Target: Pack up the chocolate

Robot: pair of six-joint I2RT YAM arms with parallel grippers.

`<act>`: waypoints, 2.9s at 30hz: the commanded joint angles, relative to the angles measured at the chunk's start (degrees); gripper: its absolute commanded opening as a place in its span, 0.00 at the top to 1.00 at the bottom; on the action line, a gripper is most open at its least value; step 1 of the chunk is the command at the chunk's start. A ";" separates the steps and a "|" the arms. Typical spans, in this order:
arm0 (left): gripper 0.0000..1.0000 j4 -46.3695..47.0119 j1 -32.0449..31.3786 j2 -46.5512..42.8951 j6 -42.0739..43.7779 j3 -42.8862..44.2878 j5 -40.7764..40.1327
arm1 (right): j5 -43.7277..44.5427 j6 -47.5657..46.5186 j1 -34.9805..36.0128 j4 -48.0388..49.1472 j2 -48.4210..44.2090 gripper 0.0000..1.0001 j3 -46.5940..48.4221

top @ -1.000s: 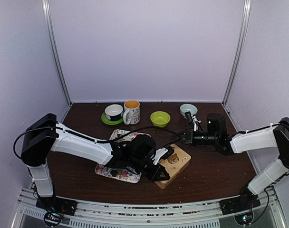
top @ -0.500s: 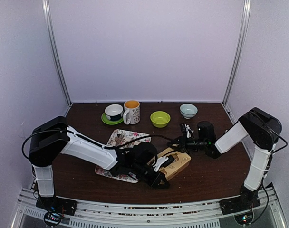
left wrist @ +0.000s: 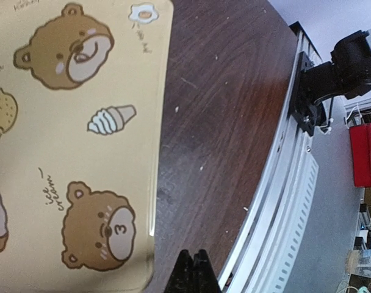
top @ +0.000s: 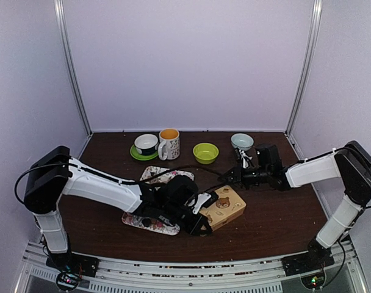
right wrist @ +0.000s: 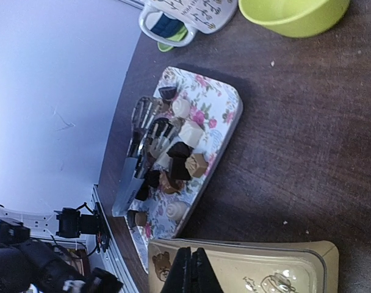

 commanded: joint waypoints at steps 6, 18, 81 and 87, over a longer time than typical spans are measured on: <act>1.00 1.52 1.46 -6.93 1.15 0.32 -2.38 | 3.49 -3.49 -0.08 -2.90 7.00 1.00 -0.65; 1.00 5.99 3.04 2.86 -2.24 -1.60 -0.17 | 2.23 -4.18 -0.16 2.30 -1.16 1.00 -5.69; 1.00 13.26 15.65 6.39 -2.09 -0.56 8.77 | 7.01 10.29 19.74 37.62 3.68 1.00 -26.04; 1.00 7.54 15.78 5.27 1.57 6.28 7.67 | 7.05 8.59 21.27 32.88 -5.36 1.00 -24.22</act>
